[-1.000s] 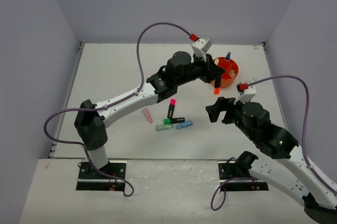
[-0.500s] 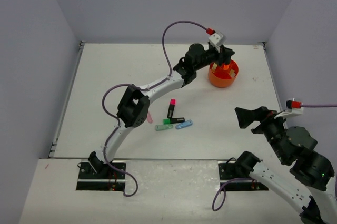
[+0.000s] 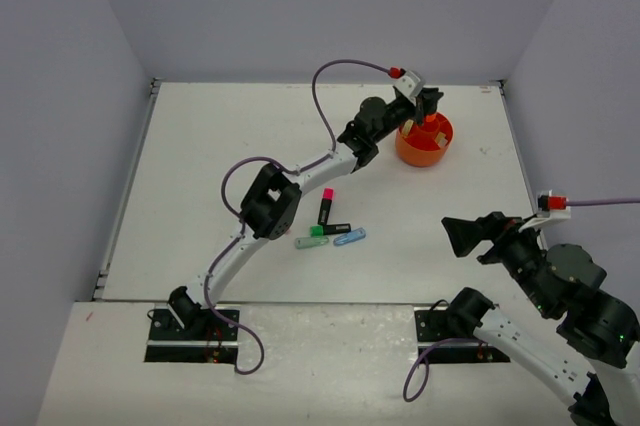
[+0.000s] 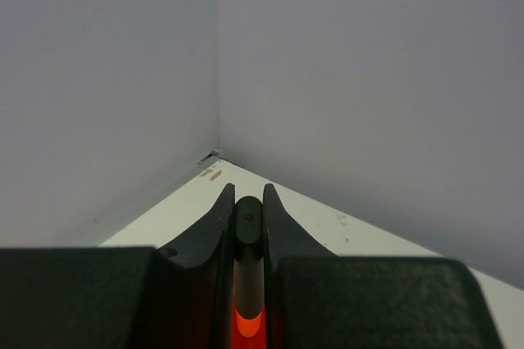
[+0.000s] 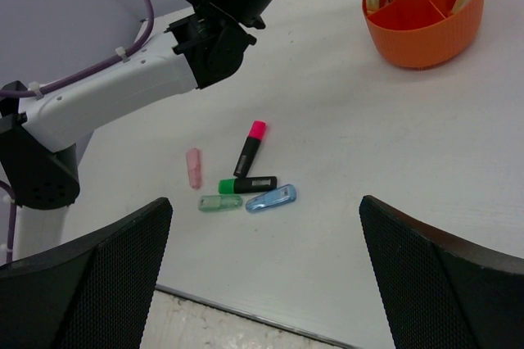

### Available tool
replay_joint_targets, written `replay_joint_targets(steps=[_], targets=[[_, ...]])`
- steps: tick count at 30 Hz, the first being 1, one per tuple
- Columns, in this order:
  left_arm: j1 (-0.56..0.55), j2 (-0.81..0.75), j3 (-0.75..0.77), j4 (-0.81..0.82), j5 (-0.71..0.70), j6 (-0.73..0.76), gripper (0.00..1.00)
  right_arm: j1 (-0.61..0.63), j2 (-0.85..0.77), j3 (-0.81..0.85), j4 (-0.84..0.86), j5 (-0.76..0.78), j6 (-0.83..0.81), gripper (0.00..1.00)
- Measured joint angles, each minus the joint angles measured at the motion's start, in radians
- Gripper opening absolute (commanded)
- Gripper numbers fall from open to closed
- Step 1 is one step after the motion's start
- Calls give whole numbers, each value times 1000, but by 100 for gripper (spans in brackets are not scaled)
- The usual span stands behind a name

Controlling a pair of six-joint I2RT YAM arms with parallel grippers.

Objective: Sort the stationery into containers
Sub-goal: Place the pen in the storage box.

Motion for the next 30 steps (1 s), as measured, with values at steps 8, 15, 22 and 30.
replay_joint_targets(steps=[8, 15, 22, 30], targets=[[0, 57, 7, 37, -41, 1, 31, 0, 1, 2, -11, -35, -8, 99], [-2, 74, 3, 43, -67, 3, 68, 0, 2, 2, -10, -50, -10, 99], [-26, -117, -188, 2, -103, -7, 100, 0, 35, -15, 18, -50, -20, 99], [-68, -766, -489, -305, -410, -92, 100, 0, 153, -163, 150, -106, -22, 99]])
